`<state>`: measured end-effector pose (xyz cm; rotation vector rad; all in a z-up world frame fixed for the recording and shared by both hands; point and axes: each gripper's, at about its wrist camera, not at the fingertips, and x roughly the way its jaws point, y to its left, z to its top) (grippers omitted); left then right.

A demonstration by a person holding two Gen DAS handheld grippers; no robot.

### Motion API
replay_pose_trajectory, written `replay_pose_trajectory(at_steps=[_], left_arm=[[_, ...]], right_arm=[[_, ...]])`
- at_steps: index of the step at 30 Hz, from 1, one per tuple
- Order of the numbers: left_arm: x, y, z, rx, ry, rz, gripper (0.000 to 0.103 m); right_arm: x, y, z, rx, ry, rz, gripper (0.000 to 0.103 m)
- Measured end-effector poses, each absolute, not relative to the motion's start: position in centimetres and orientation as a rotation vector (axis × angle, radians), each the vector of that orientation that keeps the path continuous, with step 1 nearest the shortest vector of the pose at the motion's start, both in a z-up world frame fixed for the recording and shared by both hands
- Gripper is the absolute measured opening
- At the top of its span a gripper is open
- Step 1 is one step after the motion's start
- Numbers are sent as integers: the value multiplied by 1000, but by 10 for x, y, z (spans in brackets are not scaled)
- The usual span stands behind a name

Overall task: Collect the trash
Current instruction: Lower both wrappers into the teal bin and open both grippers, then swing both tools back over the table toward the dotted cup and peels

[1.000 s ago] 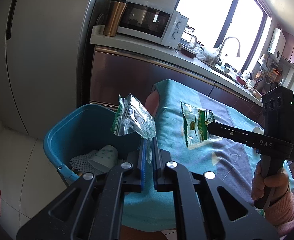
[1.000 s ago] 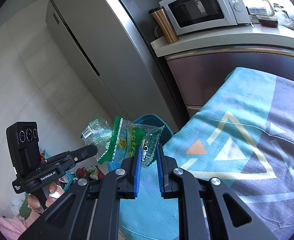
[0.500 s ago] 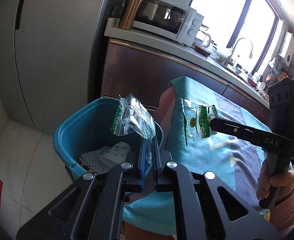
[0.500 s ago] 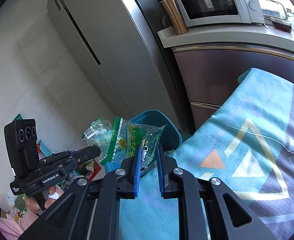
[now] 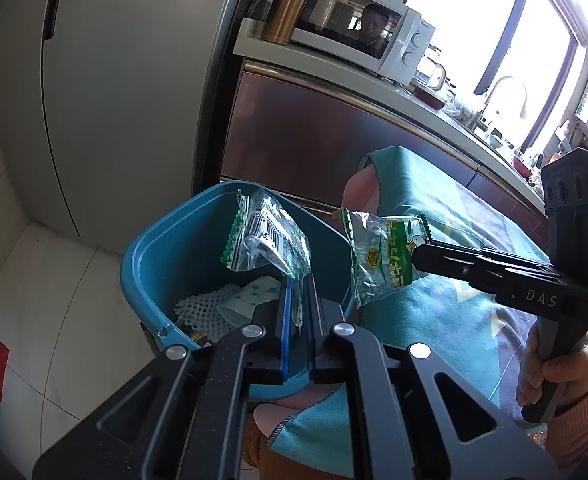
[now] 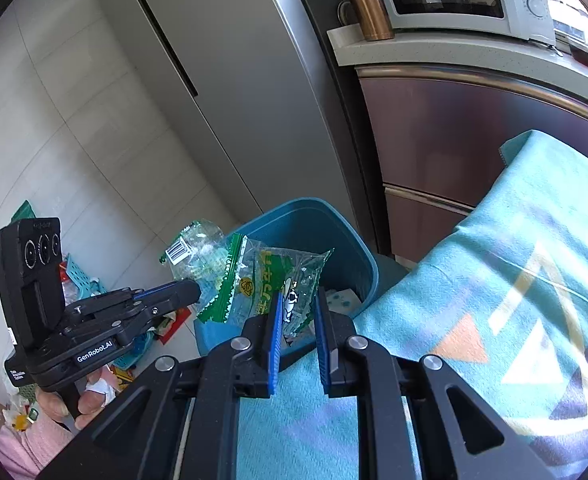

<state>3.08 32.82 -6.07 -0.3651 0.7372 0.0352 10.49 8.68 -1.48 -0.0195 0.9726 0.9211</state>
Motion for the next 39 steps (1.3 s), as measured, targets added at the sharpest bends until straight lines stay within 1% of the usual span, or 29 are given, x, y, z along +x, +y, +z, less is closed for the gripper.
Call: replay_pose_trajectory(at_steps=[13,24,28,31,36,39], left_arm=[[48,341,-85,-394,784,61,6],[60,345,-107,-413,825,70,6],[64,346,-114,-419,840,71,10],[65,346,-118,-417,847,71,18],[62,342,-119,-403,848,69,19],[59,338,-114,-387,830,67,23]], right_arm=[[112,122,-37,-130,1040,898,17],[114,131,-53,-150,1075,892,19],[116,129,-53,-142,1077,891,22],[116,127,-53,-133,1071,886,28],[117,121,-54,-105,1068,892,30],[114,113,-51,-83,1056,901,30]])
